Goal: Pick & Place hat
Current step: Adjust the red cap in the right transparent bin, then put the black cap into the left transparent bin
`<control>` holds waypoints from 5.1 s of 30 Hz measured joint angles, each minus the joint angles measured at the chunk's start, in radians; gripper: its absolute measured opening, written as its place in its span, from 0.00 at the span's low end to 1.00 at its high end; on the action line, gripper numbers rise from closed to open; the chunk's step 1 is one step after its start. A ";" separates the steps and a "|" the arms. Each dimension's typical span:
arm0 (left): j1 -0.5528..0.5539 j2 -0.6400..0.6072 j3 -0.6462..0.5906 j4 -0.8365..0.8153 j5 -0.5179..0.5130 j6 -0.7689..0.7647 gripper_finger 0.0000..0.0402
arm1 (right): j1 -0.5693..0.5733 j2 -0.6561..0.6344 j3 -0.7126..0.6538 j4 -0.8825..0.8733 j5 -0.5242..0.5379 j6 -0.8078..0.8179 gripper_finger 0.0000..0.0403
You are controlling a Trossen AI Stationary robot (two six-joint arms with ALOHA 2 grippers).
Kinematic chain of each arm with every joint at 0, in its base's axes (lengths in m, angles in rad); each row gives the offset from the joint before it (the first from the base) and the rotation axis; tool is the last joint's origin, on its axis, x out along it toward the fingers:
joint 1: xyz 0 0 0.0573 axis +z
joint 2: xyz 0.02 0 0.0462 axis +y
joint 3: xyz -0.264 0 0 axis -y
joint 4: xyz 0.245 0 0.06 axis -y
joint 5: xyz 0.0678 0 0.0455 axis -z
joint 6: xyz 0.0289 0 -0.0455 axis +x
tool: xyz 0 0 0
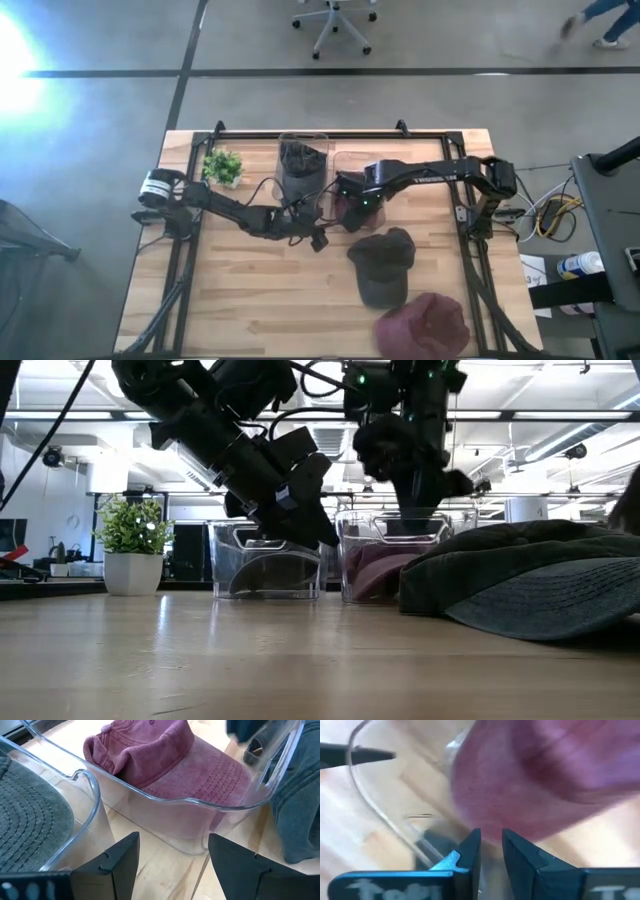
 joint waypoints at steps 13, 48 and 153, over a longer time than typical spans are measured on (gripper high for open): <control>-0.007 0.000 0.004 -0.006 0.018 -0.007 0.58 | -0.012 0.065 -0.079 0.004 0.047 -0.063 0.20; -0.220 -0.289 0.000 -0.241 0.016 0.058 0.58 | 0.375 -0.298 -0.030 -0.301 0.093 0.264 0.36; -0.408 -0.348 -0.166 -0.352 -0.069 -0.232 0.58 | 0.968 0.277 0.275 -0.302 0.510 0.054 0.52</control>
